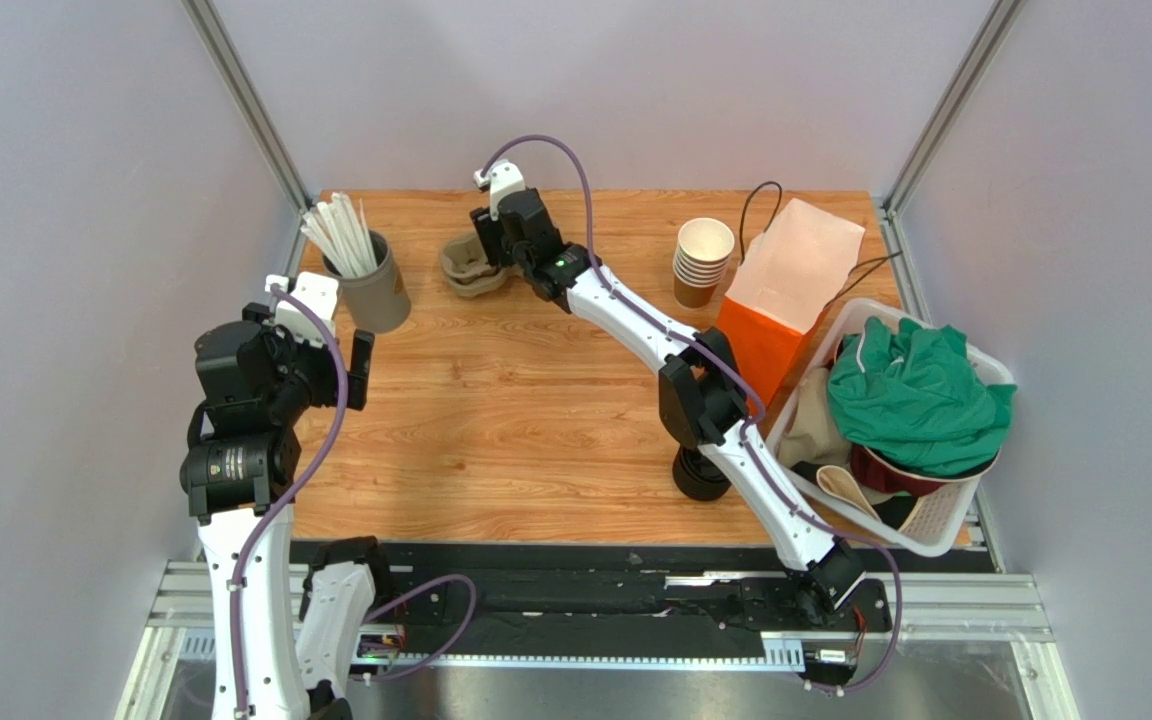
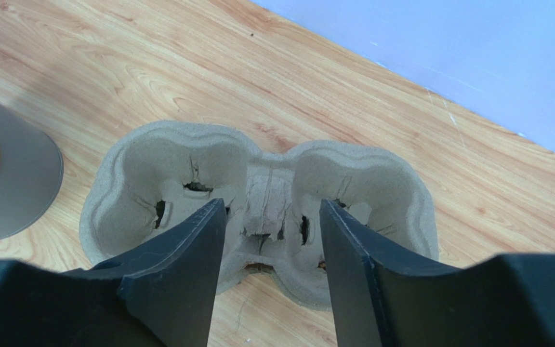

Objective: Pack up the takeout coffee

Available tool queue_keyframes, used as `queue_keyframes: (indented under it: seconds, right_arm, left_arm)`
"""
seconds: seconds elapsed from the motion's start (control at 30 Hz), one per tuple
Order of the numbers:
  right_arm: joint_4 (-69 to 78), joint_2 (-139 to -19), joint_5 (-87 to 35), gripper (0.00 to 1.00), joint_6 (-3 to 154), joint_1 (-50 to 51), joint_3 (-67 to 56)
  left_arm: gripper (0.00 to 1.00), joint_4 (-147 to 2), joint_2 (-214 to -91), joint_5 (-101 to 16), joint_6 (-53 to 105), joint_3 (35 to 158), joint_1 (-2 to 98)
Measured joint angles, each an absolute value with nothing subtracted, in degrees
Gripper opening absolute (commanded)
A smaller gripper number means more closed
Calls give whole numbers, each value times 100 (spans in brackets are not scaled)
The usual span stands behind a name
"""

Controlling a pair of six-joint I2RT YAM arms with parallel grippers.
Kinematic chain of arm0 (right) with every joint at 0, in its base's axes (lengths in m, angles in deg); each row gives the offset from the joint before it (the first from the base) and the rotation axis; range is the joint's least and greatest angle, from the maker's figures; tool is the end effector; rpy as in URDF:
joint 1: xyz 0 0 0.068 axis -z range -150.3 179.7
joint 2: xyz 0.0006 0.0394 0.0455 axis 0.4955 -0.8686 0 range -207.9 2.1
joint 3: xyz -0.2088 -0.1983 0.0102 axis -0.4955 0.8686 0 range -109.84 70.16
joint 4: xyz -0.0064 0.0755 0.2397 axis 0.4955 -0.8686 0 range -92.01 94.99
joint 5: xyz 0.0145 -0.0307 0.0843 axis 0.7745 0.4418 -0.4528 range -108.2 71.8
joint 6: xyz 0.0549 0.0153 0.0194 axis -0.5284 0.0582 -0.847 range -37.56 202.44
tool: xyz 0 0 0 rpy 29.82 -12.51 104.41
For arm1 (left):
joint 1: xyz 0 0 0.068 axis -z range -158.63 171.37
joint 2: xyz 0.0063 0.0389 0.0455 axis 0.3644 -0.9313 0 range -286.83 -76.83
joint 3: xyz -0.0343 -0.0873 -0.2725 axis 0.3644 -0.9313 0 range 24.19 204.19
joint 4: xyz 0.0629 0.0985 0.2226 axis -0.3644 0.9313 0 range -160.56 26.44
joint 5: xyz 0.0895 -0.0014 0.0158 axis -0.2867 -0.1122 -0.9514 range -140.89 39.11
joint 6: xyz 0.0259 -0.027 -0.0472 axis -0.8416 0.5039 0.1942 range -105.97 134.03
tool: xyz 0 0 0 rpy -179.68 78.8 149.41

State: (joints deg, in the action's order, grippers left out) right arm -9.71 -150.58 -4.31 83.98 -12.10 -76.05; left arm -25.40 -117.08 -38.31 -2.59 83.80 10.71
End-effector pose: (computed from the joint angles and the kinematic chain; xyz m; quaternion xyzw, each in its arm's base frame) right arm 0.4674 0.4036 0.2329 -0.2389 0.7862 0.0995 0.5612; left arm 0.1131 0.0114 0.3775 0.1020 0.8379 0.0343 0.5351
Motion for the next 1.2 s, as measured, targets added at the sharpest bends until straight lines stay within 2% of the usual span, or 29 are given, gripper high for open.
queue_keyframes:
  seconds: [0.57, 0.67, 0.8, 0.9, 1.1, 1.2]
  right_arm:
    - [-563, -15515, -370, 55, 8538, -1210, -7662]
    - [-565, -15544, -368, 47, 8549, -1212, -7662]
    - [-545, -15544, -375, 32, 8562, -1212, -7695]
    - [-549, -15544, -372, 25, 8565, -1212, -7701]
    - [-563, -15544, -375, 14, 8576, -1212, -7719]
    - [-565, -15544, -375, 13, 8576, -1212, -7734]
  left_arm:
    - [99, -2540, -11756, -3831, -259, 8380, 1071]
    - [99, -2540, -11758, -3831, -259, 8380, 1071]
    - [99, -2540, -11769, -3829, -259, 8380, 1071]
    - [99, -2540, -11782, -3831, -259, 8380, 1071]
    - [99, -2542, -11784, -3831, -259, 8380, 1071]
    - [99, -2542, -11788, -3831, -259, 8380, 1071]
